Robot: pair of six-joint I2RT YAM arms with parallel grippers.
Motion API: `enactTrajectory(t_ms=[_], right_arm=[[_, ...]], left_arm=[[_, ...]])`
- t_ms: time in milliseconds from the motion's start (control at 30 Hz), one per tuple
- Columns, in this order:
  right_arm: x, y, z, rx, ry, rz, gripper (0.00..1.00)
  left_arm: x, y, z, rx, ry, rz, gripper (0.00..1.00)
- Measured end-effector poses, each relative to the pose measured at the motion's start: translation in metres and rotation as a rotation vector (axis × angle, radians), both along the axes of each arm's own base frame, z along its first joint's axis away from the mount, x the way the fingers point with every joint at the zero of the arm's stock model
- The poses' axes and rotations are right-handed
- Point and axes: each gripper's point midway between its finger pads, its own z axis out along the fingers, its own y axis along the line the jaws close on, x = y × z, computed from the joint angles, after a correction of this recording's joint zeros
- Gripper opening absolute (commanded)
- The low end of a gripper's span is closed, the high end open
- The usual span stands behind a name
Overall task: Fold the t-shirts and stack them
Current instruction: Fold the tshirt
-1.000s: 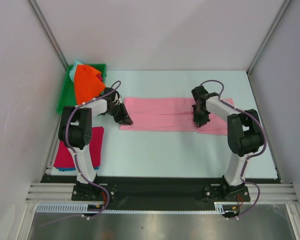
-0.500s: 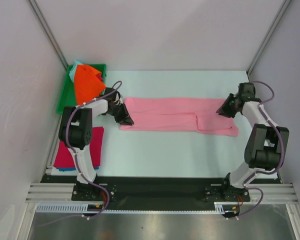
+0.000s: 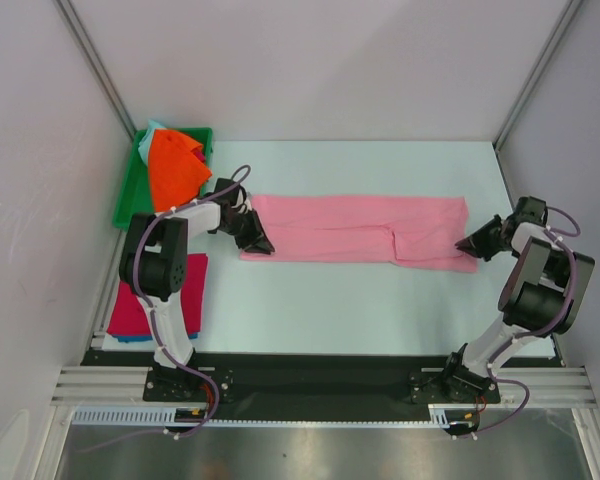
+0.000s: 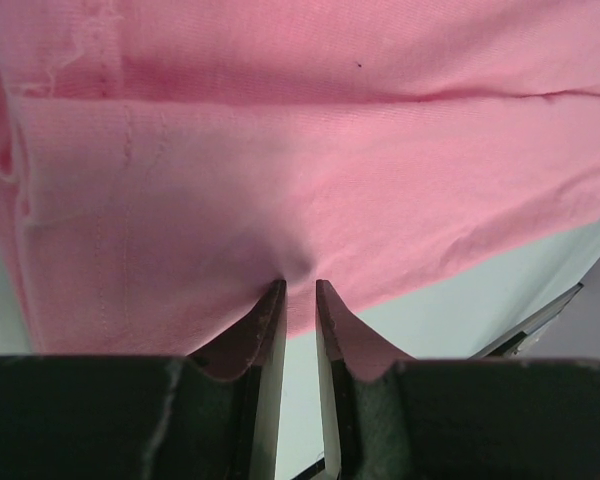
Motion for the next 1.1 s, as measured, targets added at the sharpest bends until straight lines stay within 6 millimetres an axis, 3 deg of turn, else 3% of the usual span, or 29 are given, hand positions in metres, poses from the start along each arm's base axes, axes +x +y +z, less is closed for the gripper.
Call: enactTrajectory(t_ms=[100,267,667,800,900,967,1100], right_arm=[[-0.004,-0.005,-0.004,0.004,0.014,-0.010,0.21],[-0.015,-0.014,-0.006,-0.023,0.046,-0.011,0.36],[-0.028,-0.018,-0.008,-0.083,0.092,0.046,0.37],[-0.025,-0.017,-0.014,-0.079,0.107,0.054,0.32],[-0.023,-0.019,-0.017,-0.089,0.115,0.062,0.09],[-0.023,-0.022,-0.016,-0.099,0.123,0.058,0.00],[-0.026,-0.028,-0.016,-0.132,0.150,0.047,0.00]], left_arm=[[0.000,-0.002,0.001,-0.009,-0.001,-0.001,0.23],[-0.001,-0.005,0.001,-0.011,-0.003,-0.010,0.23],[-0.003,-0.010,0.002,-0.014,-0.005,-0.022,0.23],[-0.003,-0.010,0.002,-0.014,-0.005,-0.022,0.23],[-0.003,-0.010,0.002,-0.014,-0.004,-0.022,0.23],[-0.003,-0.010,0.002,-0.014,-0.004,-0.022,0.23],[-0.003,-0.010,0.002,-0.013,-0.004,-0.021,0.23]])
